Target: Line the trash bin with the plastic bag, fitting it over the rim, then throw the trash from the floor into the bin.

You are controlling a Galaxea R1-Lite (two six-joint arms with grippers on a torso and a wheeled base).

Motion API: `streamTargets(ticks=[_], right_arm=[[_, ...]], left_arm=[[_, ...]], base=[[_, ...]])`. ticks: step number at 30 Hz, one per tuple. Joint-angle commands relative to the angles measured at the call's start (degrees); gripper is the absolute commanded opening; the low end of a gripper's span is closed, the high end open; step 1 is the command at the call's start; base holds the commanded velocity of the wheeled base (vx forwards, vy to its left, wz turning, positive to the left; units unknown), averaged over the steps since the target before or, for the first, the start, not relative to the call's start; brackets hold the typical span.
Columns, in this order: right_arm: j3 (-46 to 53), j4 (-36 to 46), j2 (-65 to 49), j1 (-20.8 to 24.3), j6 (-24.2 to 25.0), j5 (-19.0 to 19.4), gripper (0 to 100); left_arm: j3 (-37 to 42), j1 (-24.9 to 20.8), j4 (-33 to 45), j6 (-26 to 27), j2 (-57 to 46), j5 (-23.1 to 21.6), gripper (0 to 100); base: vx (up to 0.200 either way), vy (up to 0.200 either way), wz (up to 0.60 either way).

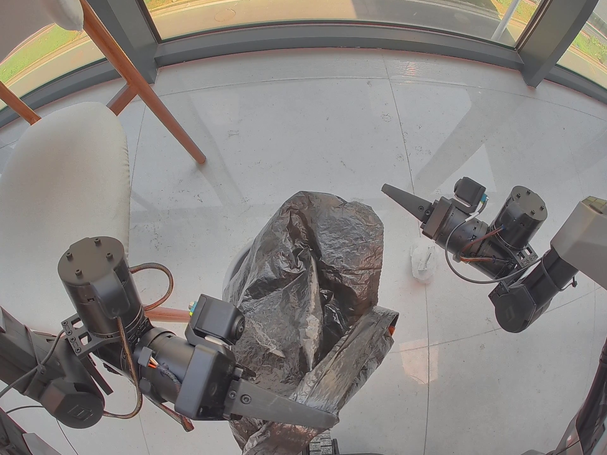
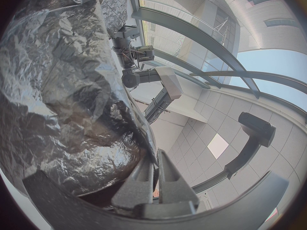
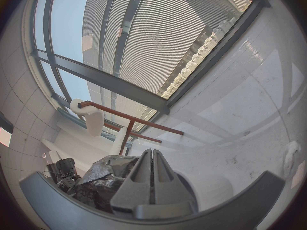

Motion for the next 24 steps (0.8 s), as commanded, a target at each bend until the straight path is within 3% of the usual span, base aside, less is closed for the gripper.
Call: streamTargets(ticks=[1,10,24], right_arm=[[-1.32,-0.49,0.00,2.26,0.27,0.74,0],[-5.71,-0.41,0.35,7.01,2.47,1.35,0],[-0.88,-0.41,6.68,9.47,-2.90,8.82,0]], left_arm=[[0.02,0.07,-0.02,0.03,1.05,-0.02,0],[-0.33,-0.02,-0.02,0.03,2.02,-0.11,0],[-0.15,-0.11,-0.02,-0.06,1.93,-0.28,0]], base=[[0.000,0.000,0.00],[0.000,0.000,0.00],[0.000,0.000,0.00]])
